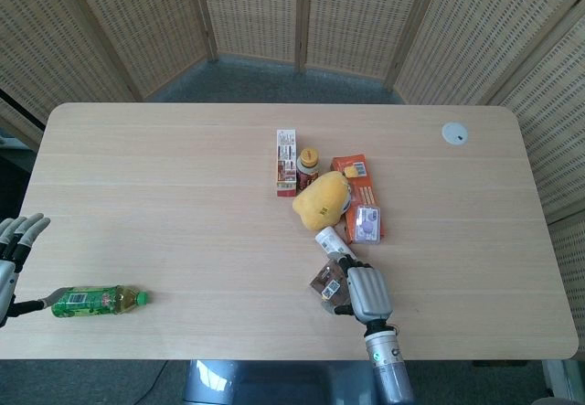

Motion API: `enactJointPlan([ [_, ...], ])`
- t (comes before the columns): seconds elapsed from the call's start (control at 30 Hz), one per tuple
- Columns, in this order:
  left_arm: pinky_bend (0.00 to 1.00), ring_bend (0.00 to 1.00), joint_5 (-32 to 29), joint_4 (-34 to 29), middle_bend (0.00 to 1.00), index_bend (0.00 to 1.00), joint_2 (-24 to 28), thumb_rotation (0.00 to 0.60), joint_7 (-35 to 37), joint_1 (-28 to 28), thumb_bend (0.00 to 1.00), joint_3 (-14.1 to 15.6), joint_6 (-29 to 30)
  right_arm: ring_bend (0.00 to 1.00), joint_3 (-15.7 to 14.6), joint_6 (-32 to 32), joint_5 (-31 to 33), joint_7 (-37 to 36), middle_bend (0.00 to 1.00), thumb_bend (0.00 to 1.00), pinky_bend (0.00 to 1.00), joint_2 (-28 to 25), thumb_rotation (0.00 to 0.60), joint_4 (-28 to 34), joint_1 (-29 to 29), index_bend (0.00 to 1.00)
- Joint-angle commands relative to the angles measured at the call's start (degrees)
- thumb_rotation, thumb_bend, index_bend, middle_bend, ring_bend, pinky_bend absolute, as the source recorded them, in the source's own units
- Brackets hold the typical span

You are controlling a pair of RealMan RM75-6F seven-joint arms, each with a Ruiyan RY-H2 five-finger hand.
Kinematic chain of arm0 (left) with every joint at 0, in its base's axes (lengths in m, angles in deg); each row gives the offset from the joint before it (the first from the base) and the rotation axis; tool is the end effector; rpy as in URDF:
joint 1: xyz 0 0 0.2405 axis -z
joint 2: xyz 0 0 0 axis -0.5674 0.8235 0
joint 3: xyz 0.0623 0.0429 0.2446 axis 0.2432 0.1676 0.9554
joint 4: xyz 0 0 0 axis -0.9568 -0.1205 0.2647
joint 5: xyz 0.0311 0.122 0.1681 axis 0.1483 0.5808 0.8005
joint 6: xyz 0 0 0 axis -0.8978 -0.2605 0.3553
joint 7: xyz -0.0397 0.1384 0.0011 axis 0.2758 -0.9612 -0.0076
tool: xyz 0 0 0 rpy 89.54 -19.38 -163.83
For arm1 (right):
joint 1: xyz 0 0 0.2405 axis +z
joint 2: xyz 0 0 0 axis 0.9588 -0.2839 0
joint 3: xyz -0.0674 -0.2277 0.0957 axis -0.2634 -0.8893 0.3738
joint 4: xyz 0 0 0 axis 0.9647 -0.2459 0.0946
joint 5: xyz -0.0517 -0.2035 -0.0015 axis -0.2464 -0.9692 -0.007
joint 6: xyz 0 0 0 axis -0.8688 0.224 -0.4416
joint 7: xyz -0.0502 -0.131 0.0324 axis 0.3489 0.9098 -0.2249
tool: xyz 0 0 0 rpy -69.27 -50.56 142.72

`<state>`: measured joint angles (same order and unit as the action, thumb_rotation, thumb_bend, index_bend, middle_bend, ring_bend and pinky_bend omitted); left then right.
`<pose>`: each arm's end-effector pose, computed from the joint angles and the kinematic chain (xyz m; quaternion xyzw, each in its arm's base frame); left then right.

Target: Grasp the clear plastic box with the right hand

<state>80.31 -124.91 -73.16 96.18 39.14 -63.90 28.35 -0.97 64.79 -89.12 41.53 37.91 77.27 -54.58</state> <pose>-0.2912 0.1684 0.1864 -0.5986 -0.4086 -0.4248 0.5425 -0.1347 -0.2066 -0.0532 0.5906 -0.5217 0.4285 0.4420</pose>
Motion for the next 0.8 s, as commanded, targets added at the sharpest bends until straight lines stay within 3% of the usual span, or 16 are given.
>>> enactJointPlan([
  [0.03, 0.0, 0.0, -0.04, 0.04, 0.0, 0.08, -0.01, 0.6, 0.03, 0.0, 0.07, -0.04, -0.01, 0.54, -0.11, 0.87, -2.27, -0.26, 0.45, 0.01, 0.65, -0.26, 0.6, 1.11, -0.04, 0.36],
  [0.23, 0.0, 0.0, -0.05, 0.02, 0.0, 0.08, 0.04, 0.6, 0.36, 0.09, 0.07, -0.07, -0.21, 0.54, 0.4, 3.02, -7.46, 2.82, 0.45, 0.01, 0.65, -1.88, 0.6, 7.54, 0.42, 0.36],
  [0.43, 0.0, 0.0, 0.6, -0.22, 0.0, 0.08, 0.15, 0.6, 0.62, 0.01, 0.06, 0.07, 0.1, 0.54, 3.19, 2.94, -11.22, 8.73, 0.46, 0.01, 0.65, -3.99, 0.6, 18.21, 2.45, 0.36],
  [0.6, 0.0, 0.0, 0.91, -0.4, 0.0, 0.08, 0.12, 0.6, 0.5, -0.09, 0.07, 0.22, 0.22, 0.54, 9.5, 0.36, -9.23, 13.69, 0.46, 0.01, 0.66, -4.13, 0.6, 25.64, 6.11, 0.37],
  [0.8, 0.0, 0.0, 1.05, -0.43, 0.0, 0.08, -0.01, 0.6, 0.33, -0.1, 0.07, 0.33, 0.14, 0.54, 18.58, -2.04, -3.43, 18.16, 0.46, 0.01, 0.65, -3.97, 0.6, 28.97, 11.56, 0.37],
])
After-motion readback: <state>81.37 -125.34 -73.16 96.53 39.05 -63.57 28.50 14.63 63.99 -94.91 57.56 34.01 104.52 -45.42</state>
